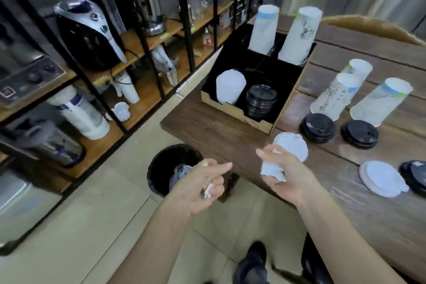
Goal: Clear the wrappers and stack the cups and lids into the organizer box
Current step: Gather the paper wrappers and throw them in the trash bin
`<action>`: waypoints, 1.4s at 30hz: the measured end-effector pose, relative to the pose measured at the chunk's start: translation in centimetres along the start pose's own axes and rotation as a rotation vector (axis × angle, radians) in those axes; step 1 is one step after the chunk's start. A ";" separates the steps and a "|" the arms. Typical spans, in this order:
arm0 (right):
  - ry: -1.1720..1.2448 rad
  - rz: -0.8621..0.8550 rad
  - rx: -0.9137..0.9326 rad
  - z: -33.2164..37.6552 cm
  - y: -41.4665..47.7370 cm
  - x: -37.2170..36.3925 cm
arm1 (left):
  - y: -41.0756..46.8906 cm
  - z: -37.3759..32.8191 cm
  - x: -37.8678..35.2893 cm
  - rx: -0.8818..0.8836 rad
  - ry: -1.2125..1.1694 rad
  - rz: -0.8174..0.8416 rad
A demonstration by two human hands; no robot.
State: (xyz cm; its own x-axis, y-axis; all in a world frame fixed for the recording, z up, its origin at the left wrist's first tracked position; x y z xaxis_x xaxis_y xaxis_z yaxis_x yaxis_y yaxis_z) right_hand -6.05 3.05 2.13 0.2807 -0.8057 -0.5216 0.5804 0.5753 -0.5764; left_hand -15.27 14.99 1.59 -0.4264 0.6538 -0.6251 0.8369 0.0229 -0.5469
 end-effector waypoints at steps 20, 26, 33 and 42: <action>-0.584 0.071 -0.157 -11.2 14.3 -14.3 | -4.4 -6.4 23.6 -0.174 -0.222 -0.679; -0.791 0.086 -0.179 -15.9 23.3 -15.2 | 2.1 -7.9 30.2 -0.156 -0.176 -0.730; -0.766 -0.048 -0.344 -25.4 35.4 -8.9 | 15.5 -3.0 41.0 0.052 -0.279 -0.495; -1.100 -0.060 -0.338 -38.5 52.7 -0.7 | 31.3 -1.1 54.9 0.258 1.363 -0.597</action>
State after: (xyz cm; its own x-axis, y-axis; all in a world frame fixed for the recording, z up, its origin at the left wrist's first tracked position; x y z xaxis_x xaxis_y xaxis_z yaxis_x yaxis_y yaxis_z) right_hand -5.09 39.31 -52.05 0.8711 -0.4244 0.2472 0.4272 0.4063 -0.8077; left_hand -12.12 52.44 -49.16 0.0842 0.7814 0.6184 0.5180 0.4958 -0.6970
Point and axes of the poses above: each hand's wrist, its own y-axis towards the middle knuckle, its own x-axis out of the back of the hand, z = x × y, the point moved 10 cm from there along y, towards the middle knuckle, and after that the axes turned 9 degrees about z, right-handed, at the moved point
